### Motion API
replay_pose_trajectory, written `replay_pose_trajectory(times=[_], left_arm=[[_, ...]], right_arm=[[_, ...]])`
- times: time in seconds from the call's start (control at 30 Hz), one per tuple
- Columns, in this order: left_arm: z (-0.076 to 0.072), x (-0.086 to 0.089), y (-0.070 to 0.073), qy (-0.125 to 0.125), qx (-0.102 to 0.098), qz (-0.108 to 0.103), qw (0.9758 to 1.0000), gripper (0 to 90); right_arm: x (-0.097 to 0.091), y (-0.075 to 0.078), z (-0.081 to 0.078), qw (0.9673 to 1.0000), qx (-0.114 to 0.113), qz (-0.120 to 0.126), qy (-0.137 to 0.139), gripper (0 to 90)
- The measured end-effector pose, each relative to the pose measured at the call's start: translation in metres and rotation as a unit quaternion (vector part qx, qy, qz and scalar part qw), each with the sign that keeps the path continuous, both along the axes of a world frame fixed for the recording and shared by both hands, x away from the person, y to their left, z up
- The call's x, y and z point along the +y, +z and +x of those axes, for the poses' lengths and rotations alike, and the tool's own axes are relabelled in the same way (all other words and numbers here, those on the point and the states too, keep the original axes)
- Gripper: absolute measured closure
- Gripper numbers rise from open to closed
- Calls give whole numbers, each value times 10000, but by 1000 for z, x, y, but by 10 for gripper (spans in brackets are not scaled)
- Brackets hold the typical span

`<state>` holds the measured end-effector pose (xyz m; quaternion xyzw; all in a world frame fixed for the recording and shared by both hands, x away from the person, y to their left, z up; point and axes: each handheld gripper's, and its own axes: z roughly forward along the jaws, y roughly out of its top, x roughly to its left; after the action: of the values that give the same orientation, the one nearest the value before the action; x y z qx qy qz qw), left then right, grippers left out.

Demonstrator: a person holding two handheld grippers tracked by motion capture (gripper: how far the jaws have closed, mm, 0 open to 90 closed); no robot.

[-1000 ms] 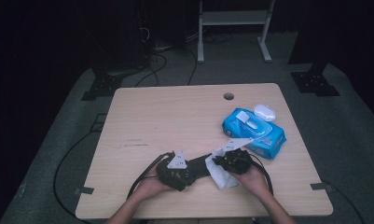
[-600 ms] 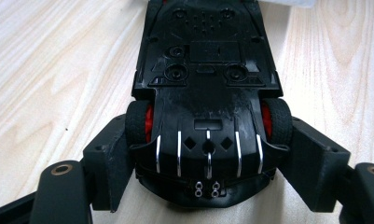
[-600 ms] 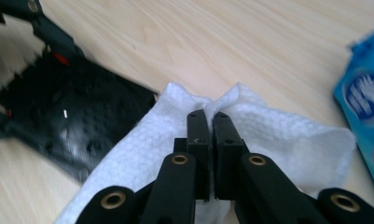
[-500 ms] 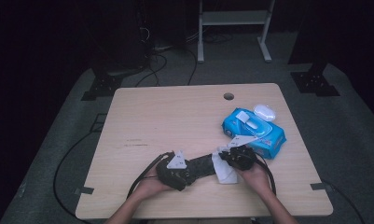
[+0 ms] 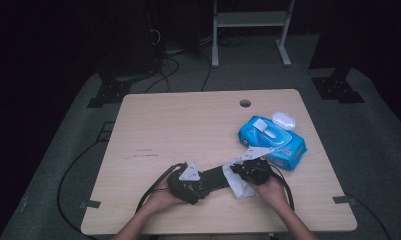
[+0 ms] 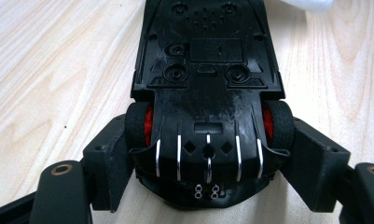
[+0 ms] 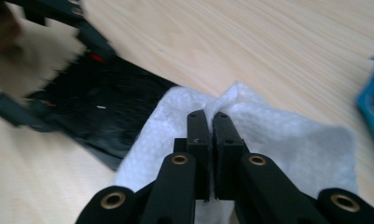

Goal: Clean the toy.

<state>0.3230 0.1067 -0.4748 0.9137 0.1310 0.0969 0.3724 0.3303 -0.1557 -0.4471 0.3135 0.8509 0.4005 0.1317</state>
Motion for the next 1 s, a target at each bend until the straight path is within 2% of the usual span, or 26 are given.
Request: replay_pose_trajectory(times=[0.1, 0.23, 0.33, 0.47, 0.57, 0.67, 0.73, 0.87, 1.0], left_arm=[[0, 0, 0, 16, -24, 18, 10000, 248], [0, 1, 1, 38, 30, -64, 10000, 248], [3, 3, 1, 39, 131, -149, 9998, 247], [3, 1, 0, 89, 103, -89, 9999, 248], [2, 2, 1, 97, 38, -54, 9999, 248], [3, 4, 2, 93, 52, -124, 9999, 248], [4, 6, 3, 98, 81, -217, 9997, 248], [4, 4, 3, 79, 66, -171, 9998, 247], [4, 3, 2, 115, 72, -187, 9997, 247]], right_arm=[[7, 1, -4, 9998, -60, -125, 149, 868], [-4, 0, -5, 9999, 3, -125, 54, 868], [-10, -2, -13, 9999, 75, -67, 108, 868], [2, 0, -17, 9991, 132, 107, 379, 868], [13, 0, -15, 9988, 31, -52, 485, 867], [6, -1, -12, 9993, -44, -201, 296, 868], [-5, -3, -11, 9997, 72, -193, 160, 868], [-13, -4, -17, 9997, 171, -79, 136, 868], [1, -3, -19, 9986, 258, 152, 435, 868]])
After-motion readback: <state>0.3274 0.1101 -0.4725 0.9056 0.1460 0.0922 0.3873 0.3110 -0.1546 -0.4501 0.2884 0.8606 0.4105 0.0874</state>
